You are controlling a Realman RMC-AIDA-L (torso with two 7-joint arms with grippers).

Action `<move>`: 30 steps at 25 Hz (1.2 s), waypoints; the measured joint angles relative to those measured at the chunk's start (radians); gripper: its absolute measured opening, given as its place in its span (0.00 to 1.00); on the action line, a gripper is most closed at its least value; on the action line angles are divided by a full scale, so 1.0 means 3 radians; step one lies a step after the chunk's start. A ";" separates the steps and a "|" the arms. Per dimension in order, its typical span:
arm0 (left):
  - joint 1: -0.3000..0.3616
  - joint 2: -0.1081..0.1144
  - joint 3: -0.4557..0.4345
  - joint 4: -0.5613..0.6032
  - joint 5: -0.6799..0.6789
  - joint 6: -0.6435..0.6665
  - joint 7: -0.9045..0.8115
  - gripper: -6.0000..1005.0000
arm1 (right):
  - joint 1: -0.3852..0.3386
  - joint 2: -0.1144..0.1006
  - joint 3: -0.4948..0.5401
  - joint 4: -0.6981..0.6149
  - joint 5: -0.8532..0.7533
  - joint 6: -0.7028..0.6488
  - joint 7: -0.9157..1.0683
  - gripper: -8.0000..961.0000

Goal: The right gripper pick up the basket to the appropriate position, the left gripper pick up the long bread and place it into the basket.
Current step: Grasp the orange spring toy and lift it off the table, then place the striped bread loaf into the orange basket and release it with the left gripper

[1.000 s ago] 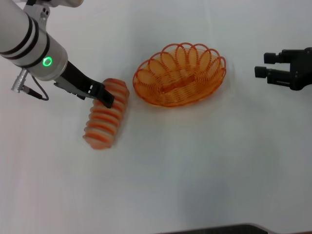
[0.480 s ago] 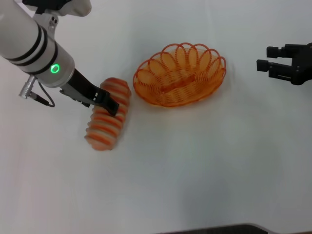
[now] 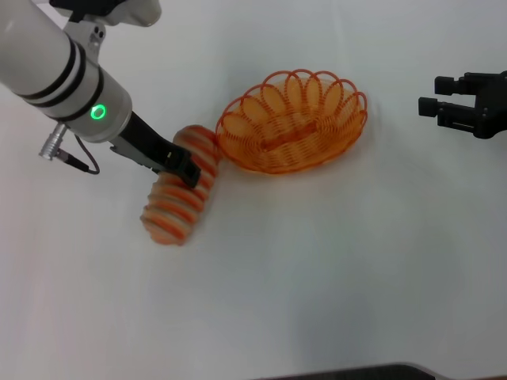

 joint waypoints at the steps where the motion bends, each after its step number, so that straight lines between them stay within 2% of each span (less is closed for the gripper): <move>1: 0.0003 0.0003 -0.0010 0.0011 0.0001 0.0005 0.0008 0.55 | -0.0001 0.0000 0.0003 0.0000 0.0000 0.0000 0.0000 0.55; 5: 0.0032 0.0026 -0.0099 0.0143 0.0057 0.0088 0.0064 0.49 | -0.0005 0.0002 0.0014 0.0000 0.0000 -0.0007 0.0000 0.55; 10: 0.0035 0.0048 -0.0499 0.0483 0.0232 0.0217 0.0335 0.44 | -0.0016 0.0009 0.0043 0.0000 0.0000 -0.0023 -0.0001 0.55; 16: -0.0116 0.0024 -0.0529 0.0584 0.0151 0.0059 0.0647 0.40 | -0.0013 0.0031 0.0116 0.0000 0.0003 -0.0026 -0.0009 0.55; 17: -0.0177 0.0018 -0.0471 0.0553 0.0117 0.0011 0.0718 0.39 | -0.0009 0.0033 0.0124 0.0000 0.0003 -0.0029 -0.0010 0.55; 18: -0.0325 0.0008 -0.0191 0.0453 -0.0021 -0.0168 0.0881 0.39 | -0.0006 0.0035 0.0139 0.0000 0.0004 -0.0032 -0.0011 0.55; 19: -0.0325 0.0008 -0.0191 0.0453 -0.0021 -0.0168 0.0881 0.38 | -0.0006 0.0035 0.0139 0.0000 0.0004 -0.0032 -0.0011 0.55; 24: -0.0594 0.0001 0.0354 0.0224 -0.0176 -0.0492 0.0975 0.35 | -0.0001 0.0044 0.0144 0.0000 0.0005 -0.0033 -0.0012 0.55; 30: -0.0837 -0.0016 0.0610 -0.0148 -0.0254 -0.0659 0.1026 0.31 | 0.0002 0.0050 0.0144 0.0015 0.0005 -0.0018 -0.0013 0.55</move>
